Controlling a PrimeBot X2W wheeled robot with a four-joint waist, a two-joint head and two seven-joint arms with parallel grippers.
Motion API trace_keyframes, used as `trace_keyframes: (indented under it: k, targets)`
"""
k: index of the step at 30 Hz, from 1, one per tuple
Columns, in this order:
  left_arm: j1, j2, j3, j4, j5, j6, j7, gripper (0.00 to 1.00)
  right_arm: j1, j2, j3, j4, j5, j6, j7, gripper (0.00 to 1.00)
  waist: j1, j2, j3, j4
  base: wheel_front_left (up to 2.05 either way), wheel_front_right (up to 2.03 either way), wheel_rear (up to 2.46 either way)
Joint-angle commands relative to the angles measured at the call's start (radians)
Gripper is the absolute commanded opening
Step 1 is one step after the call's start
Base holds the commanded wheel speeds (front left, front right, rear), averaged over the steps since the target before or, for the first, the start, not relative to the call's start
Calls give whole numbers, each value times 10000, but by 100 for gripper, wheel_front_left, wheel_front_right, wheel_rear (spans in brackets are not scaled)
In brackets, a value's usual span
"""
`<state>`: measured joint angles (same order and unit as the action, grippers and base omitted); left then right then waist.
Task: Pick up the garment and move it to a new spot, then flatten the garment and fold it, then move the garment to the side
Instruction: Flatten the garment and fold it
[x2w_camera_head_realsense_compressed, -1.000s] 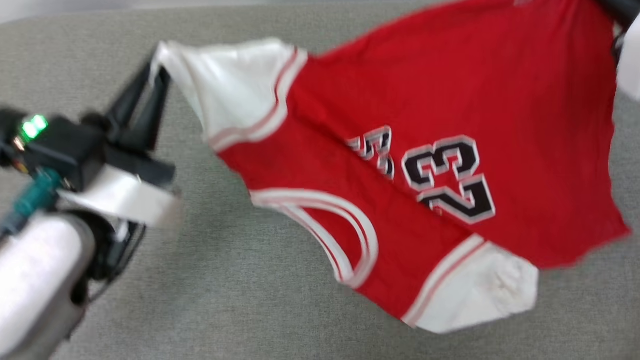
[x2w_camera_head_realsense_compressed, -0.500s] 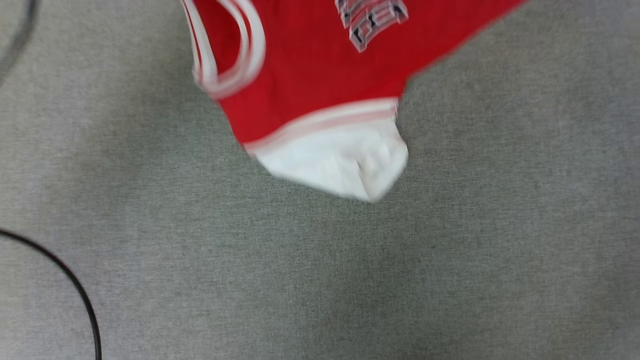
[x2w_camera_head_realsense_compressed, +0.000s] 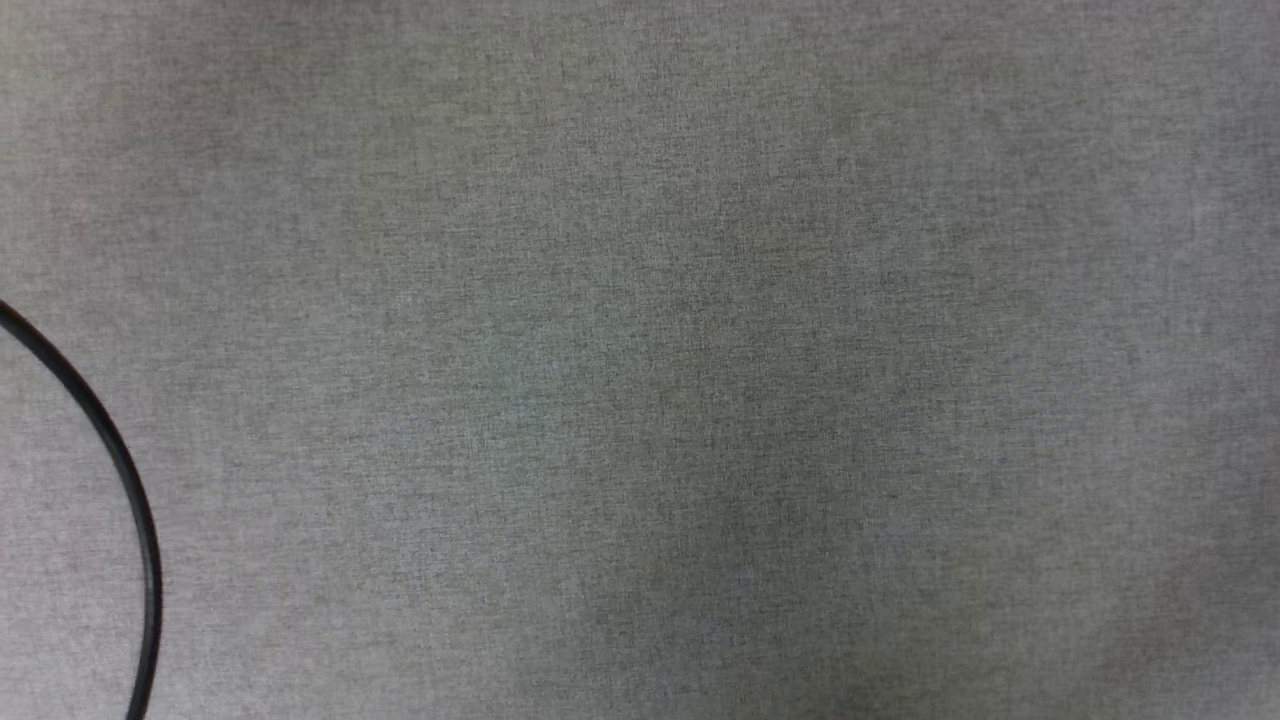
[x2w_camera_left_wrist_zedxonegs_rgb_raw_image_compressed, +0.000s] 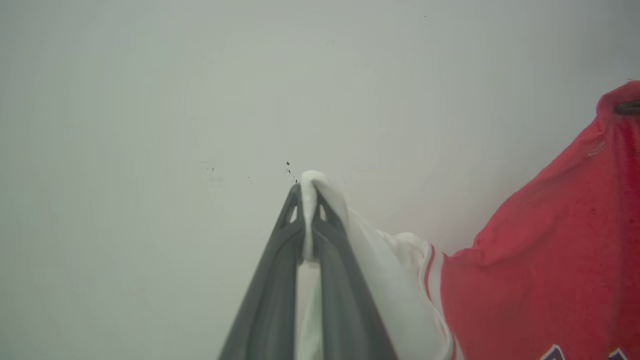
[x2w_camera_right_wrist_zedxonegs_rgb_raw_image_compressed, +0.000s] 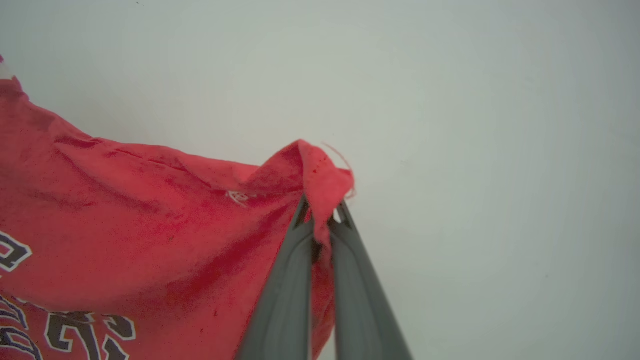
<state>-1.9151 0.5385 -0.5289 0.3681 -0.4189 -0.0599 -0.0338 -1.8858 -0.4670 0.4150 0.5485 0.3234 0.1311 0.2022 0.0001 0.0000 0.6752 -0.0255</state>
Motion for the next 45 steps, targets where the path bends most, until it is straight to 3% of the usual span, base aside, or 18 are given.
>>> trace_keyframes:
  k: [1, 10, 22, 30, 33, 39, 45]
  targets:
    - [-233, -64, -30, 251, 19, -70, -92, 0, -226, 78, 64, 180, -53, -7, -91, 0, -1, 0, 37, 12, 0, 0, 0]
    - [149, -383, -463, 1723, -188, -414, -816, 0, 413, 230, 1001, 1295, 327, -7, -871, 0, -1, 0, 117, 120, 0, 0, 0]
    - [4042, -31, -1222, 1680, -880, -509, -1738, 0, 3460, 396, 2730, 1839, 1609, -7, -2221, 0, -1, 0, -890, 23, 0, 0, 0]
    - [8856, 522, -1447, -322, -1682, 552, -2020, 0, 6544, -132, 4065, 1504, 2811, -7, -2577, 0, -1, 0, -2369, 27, 0, 0, 0]
    - [9836, 626, -1660, -891, -1789, 747, -1940, 0, 7178, -334, 4278, 1355, 3088, -7, -2658, 0, -1, 0, -2707, 86, 0, 0, 0]
    - [12544, 1285, -2101, -2527, -2172, 1458, -1674, 0, 9059, -1054, 4995, 684, 3850, -7, -2760, 0, -1, 0, -3718, 69, 0, 0, 0]
    - [15134, 2057, -2166, -4108, -2818, 2453, -1611, 0, 11006, -1841, 5315, -116, 4474, -7, -2813, 0, -1, 0, -4587, 24, 0, 0, 0]
